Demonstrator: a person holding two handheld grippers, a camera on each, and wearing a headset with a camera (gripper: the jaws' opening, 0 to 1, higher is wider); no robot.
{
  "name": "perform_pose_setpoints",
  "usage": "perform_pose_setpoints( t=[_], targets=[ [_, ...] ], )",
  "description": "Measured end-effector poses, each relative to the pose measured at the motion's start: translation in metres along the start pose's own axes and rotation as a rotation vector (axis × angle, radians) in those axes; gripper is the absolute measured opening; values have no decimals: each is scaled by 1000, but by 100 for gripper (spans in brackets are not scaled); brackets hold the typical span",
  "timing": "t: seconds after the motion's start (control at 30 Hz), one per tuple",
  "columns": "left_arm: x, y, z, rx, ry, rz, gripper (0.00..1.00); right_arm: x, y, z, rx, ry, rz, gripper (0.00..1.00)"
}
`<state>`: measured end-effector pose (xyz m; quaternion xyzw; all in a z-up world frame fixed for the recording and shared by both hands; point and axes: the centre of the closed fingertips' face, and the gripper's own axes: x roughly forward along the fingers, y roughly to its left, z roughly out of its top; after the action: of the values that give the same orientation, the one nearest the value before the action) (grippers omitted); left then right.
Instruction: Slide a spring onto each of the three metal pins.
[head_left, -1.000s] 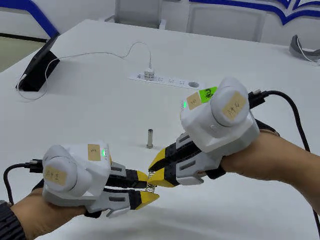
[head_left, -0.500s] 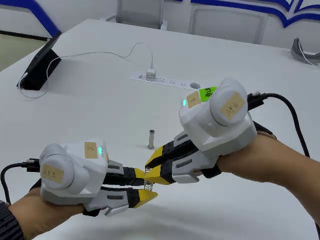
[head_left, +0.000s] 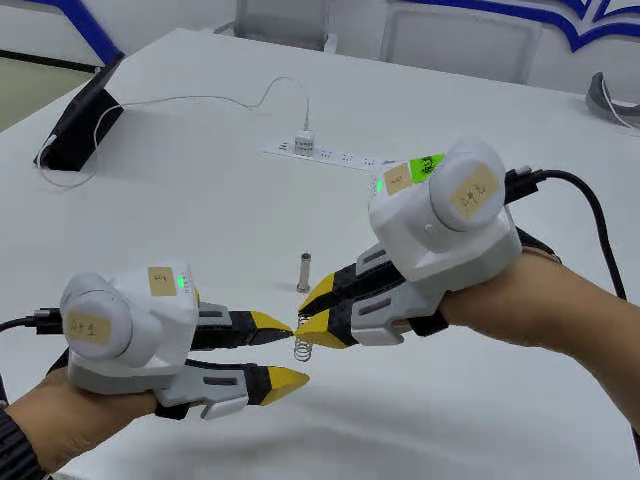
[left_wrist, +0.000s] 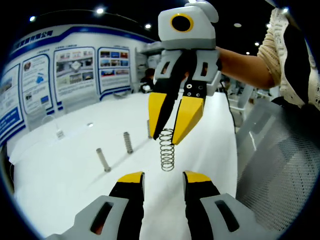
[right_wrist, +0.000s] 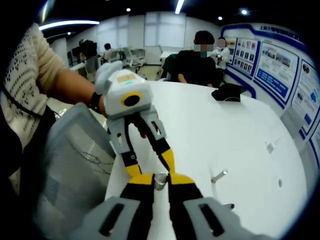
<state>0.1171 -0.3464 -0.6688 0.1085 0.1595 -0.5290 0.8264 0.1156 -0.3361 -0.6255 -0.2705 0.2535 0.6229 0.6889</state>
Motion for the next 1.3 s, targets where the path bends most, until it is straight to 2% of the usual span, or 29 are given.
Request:
perform_pose_setpoints(
  t=[0.27,0.53,0.67,0.9,1.3],
  targets=[
    [-6,12,-1,-38,-17,55,40,-6,-20,2,17,-4,-41,12],
    [-9,14,-2,-63,-27,77,44,-6,-39,2,34,-4,-82,12],
    [-10,15,-2,-68,-29,82,45,-5,-50,3,43,-5,-102,12],
    [-12,16,-1,-73,-33,89,46,-4,-77,9,49,-10,-160,12],
    [-12,16,-3,-79,-31,90,46,1,-112,16,85,-39,-239,12]
  ],
)
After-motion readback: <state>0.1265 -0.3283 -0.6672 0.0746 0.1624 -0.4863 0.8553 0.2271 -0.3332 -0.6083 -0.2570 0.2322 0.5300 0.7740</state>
